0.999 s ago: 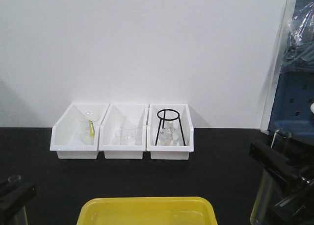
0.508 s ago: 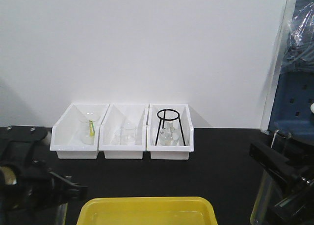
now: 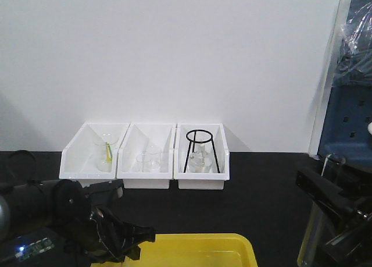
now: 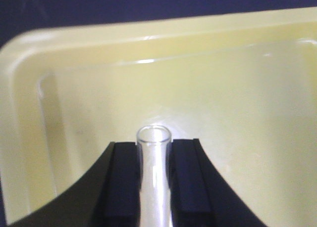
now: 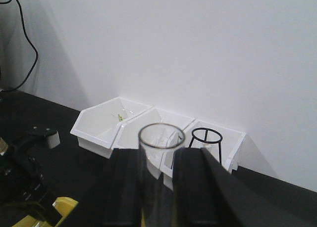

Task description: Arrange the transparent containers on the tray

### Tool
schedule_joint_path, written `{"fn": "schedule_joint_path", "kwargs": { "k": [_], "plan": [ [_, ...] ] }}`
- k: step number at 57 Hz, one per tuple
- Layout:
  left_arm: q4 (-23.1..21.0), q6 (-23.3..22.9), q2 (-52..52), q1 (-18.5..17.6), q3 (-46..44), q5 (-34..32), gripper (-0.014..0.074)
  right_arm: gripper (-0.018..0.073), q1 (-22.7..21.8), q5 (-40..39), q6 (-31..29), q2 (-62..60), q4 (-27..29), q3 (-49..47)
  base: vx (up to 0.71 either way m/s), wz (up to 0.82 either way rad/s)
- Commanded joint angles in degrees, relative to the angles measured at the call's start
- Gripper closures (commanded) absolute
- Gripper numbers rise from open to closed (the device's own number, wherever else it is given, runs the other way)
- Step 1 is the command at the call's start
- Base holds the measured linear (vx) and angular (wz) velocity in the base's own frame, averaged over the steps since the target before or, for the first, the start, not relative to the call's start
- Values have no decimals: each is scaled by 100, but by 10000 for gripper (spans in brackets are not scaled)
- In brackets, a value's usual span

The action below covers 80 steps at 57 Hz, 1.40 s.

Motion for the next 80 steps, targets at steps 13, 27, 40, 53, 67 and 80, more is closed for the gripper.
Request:
{"fn": "schedule_joint_path", "kwargs": {
  "k": [13, 27, 40, 53, 67, 80],
  "plan": [
    [348, -547, 172, -17, -175, -143, 520, 572, -31, -254, -16, -45, 54, -160, 0, 0],
    [652, -554, 313, -17, -169, 134, 348, 572, -31, -254, -16, -45, 54, -160, 0, 0],
    [729, -547, 301, -13, -169, 115, 244, 572, -31, -271, -16, -45, 54, -160, 0, 0],
    [900, -526, -45, -13, -214, 69, 244, 572, -31, -255, -11, -45, 54, -160, 0, 0],
    [1385, -470, -1038, -25, -695, 170, 248, 572, -31, 425, 959, 233, 122, -160, 0, 0],
    [1475, -88, -2239, -31, -857, -117, 309, 572, -31, 538, 2180, 1199, 122, -183, 0, 0]
  ]
}}
